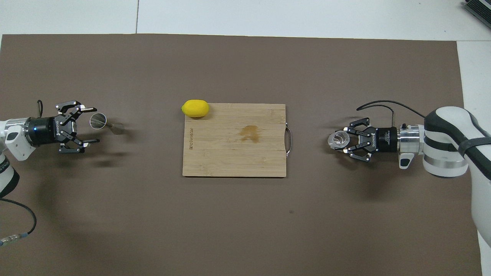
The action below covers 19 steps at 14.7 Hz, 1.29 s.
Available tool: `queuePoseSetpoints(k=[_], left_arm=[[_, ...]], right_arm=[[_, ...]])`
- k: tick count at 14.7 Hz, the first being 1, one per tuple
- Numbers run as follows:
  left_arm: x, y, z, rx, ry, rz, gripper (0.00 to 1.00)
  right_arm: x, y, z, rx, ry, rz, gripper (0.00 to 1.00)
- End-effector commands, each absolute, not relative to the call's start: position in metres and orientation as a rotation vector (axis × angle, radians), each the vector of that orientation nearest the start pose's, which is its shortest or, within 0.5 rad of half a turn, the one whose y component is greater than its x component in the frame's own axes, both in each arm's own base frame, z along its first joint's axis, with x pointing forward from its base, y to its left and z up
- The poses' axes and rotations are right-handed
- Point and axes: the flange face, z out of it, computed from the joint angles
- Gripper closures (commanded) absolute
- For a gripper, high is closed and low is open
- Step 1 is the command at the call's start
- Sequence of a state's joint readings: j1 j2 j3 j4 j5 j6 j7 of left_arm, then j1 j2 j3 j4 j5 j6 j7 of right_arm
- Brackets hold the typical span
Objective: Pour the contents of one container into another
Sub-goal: 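Grasp the glass cup with the right gripper while the left gripper grasps the metal cup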
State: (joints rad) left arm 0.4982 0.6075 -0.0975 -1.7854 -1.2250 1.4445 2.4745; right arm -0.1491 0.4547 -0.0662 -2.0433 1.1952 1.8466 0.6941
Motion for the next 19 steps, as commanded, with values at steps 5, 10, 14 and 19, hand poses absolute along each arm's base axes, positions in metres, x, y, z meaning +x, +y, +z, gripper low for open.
queuePoseSetpoints(k=[5, 10, 14, 19], left_arm=[[0.598, 0.122, 0.242, 1.322, -1.261, 1.311, 0.02], [0.599, 0.121, 0.242, 1.324, -1.254, 1.318, 0.10], [0.598, 0.124, 0.242, 1.331, -1.249, 1.316, 0.39], [0.598, 0.126, 0.241, 1.346, -1.240, 1.310, 0.64]], right_arm=[[0.588, -0.029, 0.259, -1.502, 1.556, 0.812, 1.00], [0.611, -0.006, 0.328, -1.369, 1.748, 0.761, 1.00], [0.614, -0.005, 0.330, -1.272, 1.771, 0.794, 1.00], [0.617, -0.015, 0.337, -1.154, 1.755, 0.799, 1.00]])
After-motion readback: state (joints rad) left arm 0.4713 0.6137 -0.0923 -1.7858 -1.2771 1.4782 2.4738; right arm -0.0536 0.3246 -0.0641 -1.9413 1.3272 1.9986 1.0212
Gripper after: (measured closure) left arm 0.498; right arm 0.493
